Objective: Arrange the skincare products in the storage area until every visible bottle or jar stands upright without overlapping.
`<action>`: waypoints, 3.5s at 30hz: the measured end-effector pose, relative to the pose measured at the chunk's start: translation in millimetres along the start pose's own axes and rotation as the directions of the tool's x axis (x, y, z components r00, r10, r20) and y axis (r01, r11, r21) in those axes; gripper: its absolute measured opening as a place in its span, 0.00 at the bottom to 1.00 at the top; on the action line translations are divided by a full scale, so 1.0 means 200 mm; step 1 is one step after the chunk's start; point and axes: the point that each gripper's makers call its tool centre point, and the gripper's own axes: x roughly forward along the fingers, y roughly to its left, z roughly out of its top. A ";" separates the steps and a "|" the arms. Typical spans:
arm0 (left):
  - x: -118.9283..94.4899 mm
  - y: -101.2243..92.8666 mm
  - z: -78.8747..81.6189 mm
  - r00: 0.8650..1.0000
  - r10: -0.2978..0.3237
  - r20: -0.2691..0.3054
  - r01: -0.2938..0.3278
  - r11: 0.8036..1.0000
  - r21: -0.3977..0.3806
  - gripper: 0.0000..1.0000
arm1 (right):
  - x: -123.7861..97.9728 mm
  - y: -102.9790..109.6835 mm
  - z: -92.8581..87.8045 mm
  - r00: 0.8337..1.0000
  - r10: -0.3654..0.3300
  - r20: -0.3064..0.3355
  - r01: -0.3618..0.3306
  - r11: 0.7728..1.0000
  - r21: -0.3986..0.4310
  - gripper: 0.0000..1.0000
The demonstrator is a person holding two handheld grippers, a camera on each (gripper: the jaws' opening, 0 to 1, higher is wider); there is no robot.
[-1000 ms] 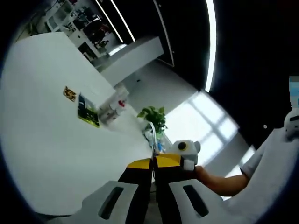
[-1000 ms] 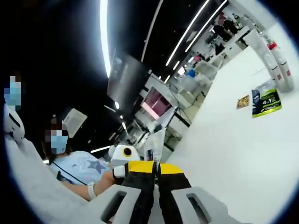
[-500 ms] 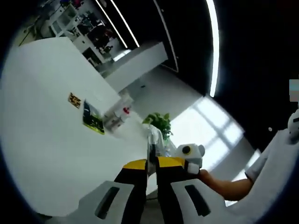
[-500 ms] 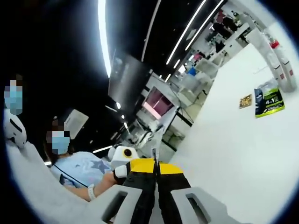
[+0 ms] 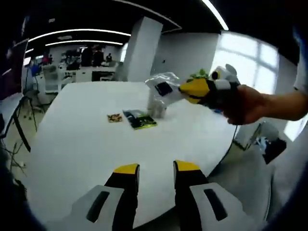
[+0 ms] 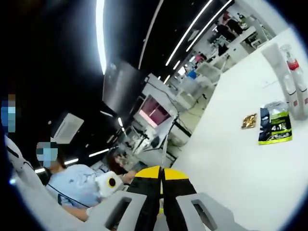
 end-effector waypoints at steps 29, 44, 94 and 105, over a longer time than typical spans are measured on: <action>0.10 -0.04 -0.33 0.965 0.051 -0.258 0.012 0.971 0.239 0.10 | 0.44 -0.62 0.28 0.960 -0.273 -0.070 0.279 0.952 0.126 0.00; 0.10 -0.02 -0.40 0.944 0.062 -0.325 0.018 0.971 0.237 0.10 | 0.45 -0.97 0.08 0.897 -0.404 -0.178 0.434 0.883 0.179 0.00; 0.08 0.01 -0.48 0.923 0.063 -0.379 0.029 0.972 0.232 0.00 | 0.43 -1.13 0.03 0.803 -0.544 -0.242 0.589 0.787 0.183 0.13; 0.08 0.01 -0.48 0.922 0.068 -0.381 0.026 0.971 0.237 0.00 | 0.59 -1.11 0.02 0.746 -0.585 -0.319 0.474 0.802 -0.363 0.03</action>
